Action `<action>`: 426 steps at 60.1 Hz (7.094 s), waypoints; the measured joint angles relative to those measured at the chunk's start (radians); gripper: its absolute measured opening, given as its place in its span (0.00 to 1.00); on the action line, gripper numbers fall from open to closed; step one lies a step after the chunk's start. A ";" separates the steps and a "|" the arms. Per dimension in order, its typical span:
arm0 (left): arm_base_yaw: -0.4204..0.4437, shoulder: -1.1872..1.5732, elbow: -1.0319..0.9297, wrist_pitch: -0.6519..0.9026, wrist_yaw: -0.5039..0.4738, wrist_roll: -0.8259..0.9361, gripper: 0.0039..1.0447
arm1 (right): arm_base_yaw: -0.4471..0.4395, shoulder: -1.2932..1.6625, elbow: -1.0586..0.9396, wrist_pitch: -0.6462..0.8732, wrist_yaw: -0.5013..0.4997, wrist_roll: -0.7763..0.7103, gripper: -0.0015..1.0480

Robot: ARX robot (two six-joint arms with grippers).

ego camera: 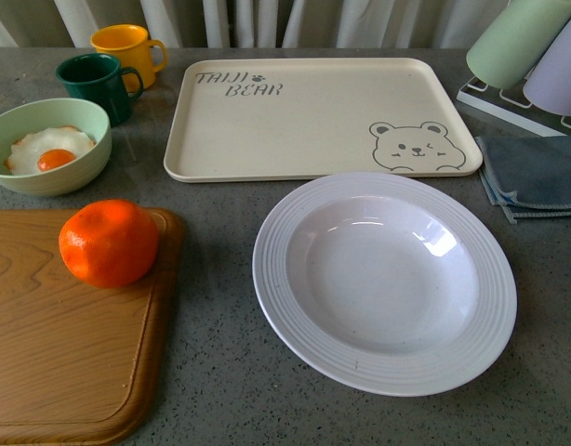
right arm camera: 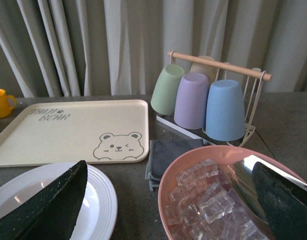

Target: Place orange and plate with both arms

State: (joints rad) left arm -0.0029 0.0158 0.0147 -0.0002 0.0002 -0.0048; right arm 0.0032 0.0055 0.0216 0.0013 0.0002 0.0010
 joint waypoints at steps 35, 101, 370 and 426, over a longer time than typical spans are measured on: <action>0.000 0.000 0.000 0.000 0.000 0.000 0.92 | 0.000 0.000 0.000 0.000 0.000 0.000 0.91; -0.064 0.799 0.306 0.019 0.100 -0.040 0.92 | 0.000 0.000 0.000 0.000 0.000 0.000 0.91; -0.685 1.973 0.926 0.335 0.207 -0.168 0.56 | 0.000 0.000 0.000 0.000 0.000 0.000 0.91; -0.364 1.356 0.485 0.622 0.008 -0.138 0.81 | 0.000 0.000 0.000 0.000 -0.002 0.000 0.91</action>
State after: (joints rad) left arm -0.3672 1.3720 0.4995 0.6220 0.0086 -0.1432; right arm 0.0032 0.0055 0.0216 0.0013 -0.0013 0.0010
